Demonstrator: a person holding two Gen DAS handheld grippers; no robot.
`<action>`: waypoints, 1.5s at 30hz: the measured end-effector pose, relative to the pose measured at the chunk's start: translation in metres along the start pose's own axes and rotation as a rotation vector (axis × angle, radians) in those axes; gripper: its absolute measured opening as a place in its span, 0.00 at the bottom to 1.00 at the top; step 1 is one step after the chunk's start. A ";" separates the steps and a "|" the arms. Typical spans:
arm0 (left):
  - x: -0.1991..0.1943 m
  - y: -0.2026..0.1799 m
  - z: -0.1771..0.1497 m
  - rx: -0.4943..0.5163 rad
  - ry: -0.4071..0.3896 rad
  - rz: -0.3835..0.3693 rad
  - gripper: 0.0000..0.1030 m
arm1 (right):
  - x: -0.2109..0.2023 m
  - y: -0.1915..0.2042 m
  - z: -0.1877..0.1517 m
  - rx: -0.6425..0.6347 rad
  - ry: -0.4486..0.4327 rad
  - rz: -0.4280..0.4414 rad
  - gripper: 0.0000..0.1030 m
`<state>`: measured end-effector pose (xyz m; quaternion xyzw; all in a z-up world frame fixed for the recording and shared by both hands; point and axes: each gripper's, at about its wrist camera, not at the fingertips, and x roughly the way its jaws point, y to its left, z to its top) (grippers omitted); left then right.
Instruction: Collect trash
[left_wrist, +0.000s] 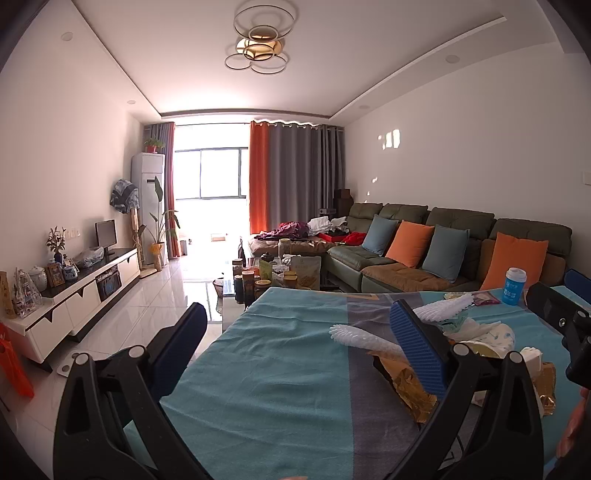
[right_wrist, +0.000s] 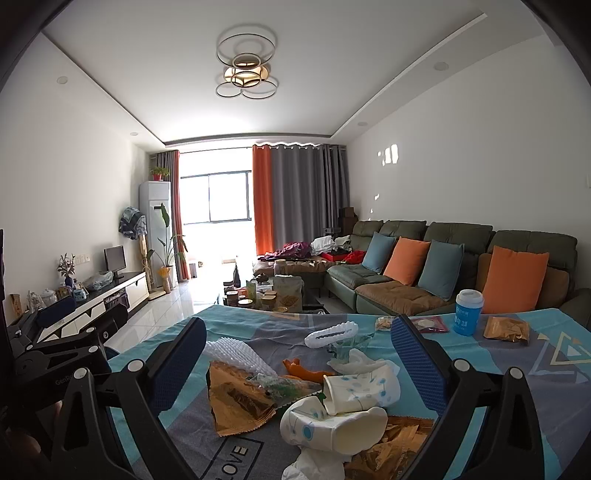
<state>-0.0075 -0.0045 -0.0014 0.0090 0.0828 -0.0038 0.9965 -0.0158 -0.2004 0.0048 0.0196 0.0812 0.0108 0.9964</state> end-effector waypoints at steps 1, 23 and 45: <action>0.000 0.000 0.000 0.000 0.000 -0.001 0.95 | 0.000 0.000 0.000 0.000 0.000 -0.001 0.94; 0.001 -0.001 -0.002 -0.002 0.002 0.003 0.95 | 0.002 0.001 -0.002 0.000 0.000 0.000 0.94; 0.002 -0.002 -0.006 0.000 0.007 0.000 0.95 | 0.003 0.001 -0.005 0.007 0.007 0.001 0.94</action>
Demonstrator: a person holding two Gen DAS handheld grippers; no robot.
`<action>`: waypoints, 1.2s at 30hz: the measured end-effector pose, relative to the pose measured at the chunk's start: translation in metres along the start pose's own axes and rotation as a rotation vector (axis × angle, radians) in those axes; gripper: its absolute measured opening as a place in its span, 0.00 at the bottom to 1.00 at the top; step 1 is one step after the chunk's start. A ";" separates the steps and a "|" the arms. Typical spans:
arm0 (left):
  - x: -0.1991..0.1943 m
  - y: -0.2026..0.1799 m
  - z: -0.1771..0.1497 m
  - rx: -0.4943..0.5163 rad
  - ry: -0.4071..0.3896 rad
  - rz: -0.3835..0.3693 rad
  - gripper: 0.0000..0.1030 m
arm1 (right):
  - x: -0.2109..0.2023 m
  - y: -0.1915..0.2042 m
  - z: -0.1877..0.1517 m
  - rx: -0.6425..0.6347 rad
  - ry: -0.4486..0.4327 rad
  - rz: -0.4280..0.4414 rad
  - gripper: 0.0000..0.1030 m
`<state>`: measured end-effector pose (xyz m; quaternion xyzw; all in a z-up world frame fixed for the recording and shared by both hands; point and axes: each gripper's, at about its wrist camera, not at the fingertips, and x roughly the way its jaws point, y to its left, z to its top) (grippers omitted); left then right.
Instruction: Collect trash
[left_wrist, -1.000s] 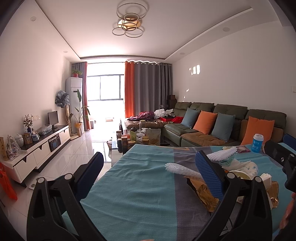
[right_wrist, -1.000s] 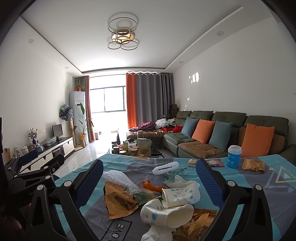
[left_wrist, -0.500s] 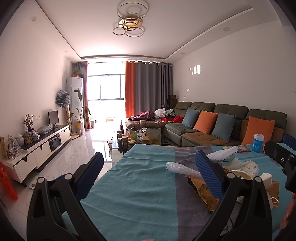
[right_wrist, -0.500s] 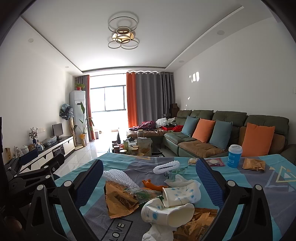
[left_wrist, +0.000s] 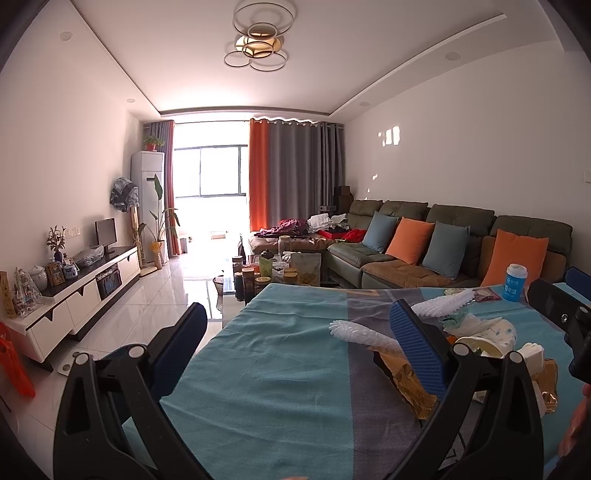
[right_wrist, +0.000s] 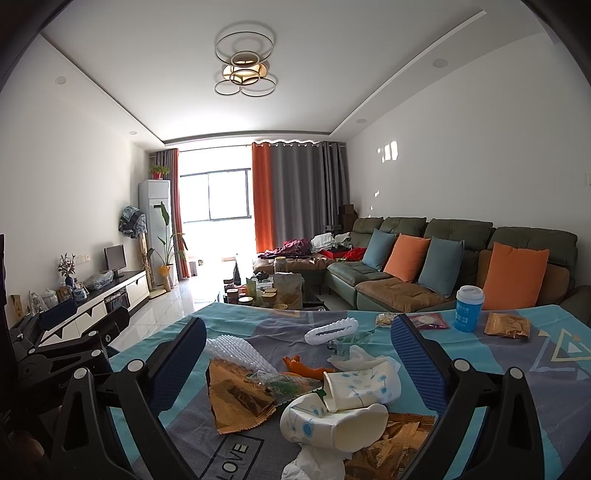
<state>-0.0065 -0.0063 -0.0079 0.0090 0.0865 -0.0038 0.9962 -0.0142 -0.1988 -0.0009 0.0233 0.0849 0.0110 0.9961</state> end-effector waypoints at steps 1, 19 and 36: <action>0.000 0.000 0.000 0.000 0.001 0.000 0.95 | 0.000 0.000 0.000 0.000 0.001 0.000 0.94; 0.027 -0.007 -0.013 0.011 0.133 -0.139 0.95 | 0.008 -0.014 -0.005 0.020 0.082 -0.002 0.94; 0.120 -0.054 -0.060 -0.021 0.569 -0.482 0.57 | 0.005 -0.027 -0.036 0.061 0.344 0.174 0.42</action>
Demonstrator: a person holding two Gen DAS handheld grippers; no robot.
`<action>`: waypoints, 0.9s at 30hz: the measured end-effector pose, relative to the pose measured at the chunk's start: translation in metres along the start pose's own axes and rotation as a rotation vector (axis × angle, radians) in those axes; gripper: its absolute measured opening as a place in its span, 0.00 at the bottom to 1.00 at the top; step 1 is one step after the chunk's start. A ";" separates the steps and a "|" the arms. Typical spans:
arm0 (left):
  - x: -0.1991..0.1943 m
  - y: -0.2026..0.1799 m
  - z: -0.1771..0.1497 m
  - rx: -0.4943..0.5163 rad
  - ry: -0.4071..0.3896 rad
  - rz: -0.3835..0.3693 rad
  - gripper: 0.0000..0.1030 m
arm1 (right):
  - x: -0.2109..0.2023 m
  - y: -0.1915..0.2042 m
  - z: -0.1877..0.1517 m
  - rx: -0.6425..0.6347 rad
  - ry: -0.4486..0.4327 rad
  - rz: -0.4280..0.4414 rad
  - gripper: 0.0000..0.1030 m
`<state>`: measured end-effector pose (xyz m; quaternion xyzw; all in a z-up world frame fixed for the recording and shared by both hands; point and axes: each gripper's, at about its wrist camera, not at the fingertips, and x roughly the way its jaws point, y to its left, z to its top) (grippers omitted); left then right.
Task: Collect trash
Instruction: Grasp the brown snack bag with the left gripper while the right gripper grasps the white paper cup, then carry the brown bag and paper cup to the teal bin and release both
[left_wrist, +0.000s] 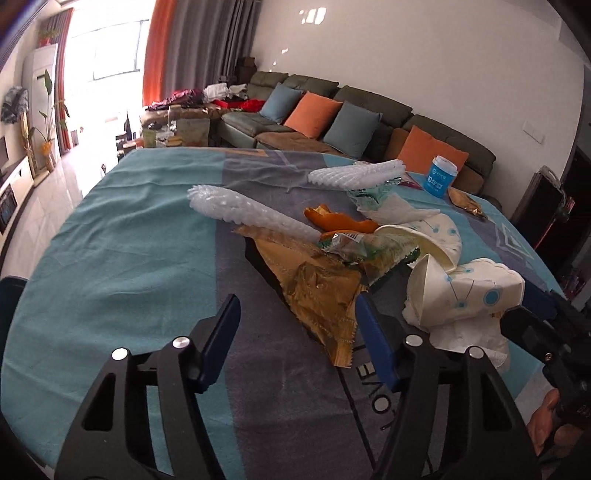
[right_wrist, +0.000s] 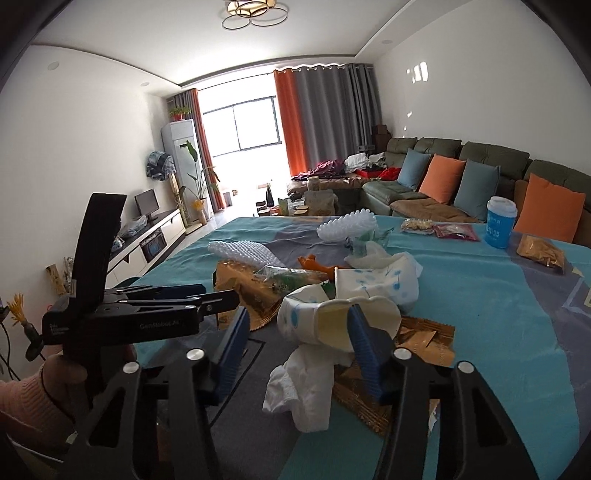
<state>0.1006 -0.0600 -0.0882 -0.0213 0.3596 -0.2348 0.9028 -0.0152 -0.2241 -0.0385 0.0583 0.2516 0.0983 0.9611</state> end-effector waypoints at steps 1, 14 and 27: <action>0.004 0.002 0.001 -0.015 0.019 -0.022 0.49 | 0.001 -0.001 0.000 0.005 0.003 0.010 0.34; -0.008 0.021 0.000 -0.095 0.026 -0.114 0.05 | 0.000 0.007 0.015 -0.032 -0.024 0.102 0.06; -0.101 0.073 -0.015 -0.126 -0.073 -0.081 0.05 | 0.016 0.063 0.039 -0.101 -0.038 0.271 0.06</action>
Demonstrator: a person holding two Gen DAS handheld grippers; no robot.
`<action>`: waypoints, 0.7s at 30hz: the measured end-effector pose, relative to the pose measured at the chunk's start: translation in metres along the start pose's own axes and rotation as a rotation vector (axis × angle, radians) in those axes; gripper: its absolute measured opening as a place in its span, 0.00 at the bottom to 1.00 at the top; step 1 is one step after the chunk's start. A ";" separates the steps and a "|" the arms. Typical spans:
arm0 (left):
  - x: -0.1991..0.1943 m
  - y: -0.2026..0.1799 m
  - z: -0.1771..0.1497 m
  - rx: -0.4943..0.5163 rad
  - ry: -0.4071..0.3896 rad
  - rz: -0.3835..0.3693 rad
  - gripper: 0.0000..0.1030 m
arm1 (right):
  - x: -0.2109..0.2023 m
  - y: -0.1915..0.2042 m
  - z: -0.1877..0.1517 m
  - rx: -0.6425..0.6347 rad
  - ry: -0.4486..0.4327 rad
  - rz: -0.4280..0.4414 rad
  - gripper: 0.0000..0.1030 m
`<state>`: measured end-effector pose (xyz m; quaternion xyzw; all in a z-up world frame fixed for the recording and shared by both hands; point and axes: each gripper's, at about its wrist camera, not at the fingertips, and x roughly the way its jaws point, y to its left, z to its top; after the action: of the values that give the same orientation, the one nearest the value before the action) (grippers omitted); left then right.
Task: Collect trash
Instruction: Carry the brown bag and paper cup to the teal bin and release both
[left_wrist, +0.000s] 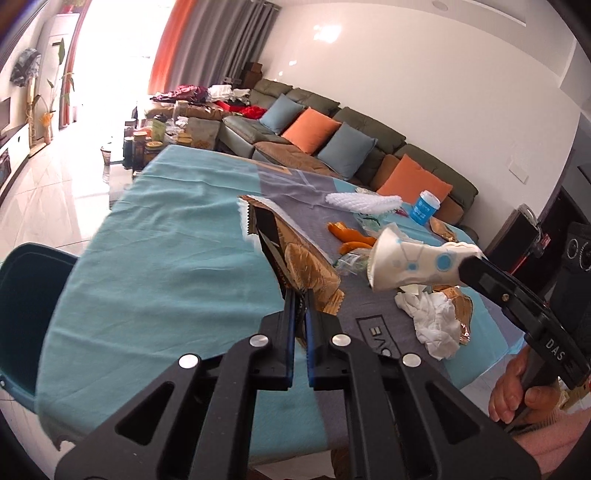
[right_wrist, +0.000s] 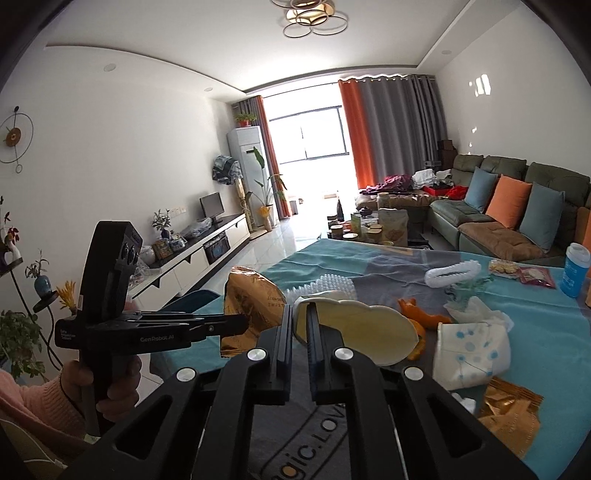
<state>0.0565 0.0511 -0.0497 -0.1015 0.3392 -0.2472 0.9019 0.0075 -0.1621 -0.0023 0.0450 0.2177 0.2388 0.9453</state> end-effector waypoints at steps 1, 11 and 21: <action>-0.008 0.005 -0.004 -0.004 -0.012 0.011 0.05 | 0.005 0.005 0.002 -0.010 0.002 0.015 0.06; -0.084 0.094 -0.009 -0.155 -0.132 0.235 0.05 | 0.078 0.070 0.028 -0.099 0.062 0.214 0.06; -0.135 0.197 -0.012 -0.308 -0.155 0.426 0.05 | 0.162 0.145 0.048 -0.198 0.142 0.371 0.06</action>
<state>0.0356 0.2891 -0.0518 -0.1823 0.3163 0.0111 0.9309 0.0941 0.0425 0.0056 -0.0257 0.2471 0.4316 0.8672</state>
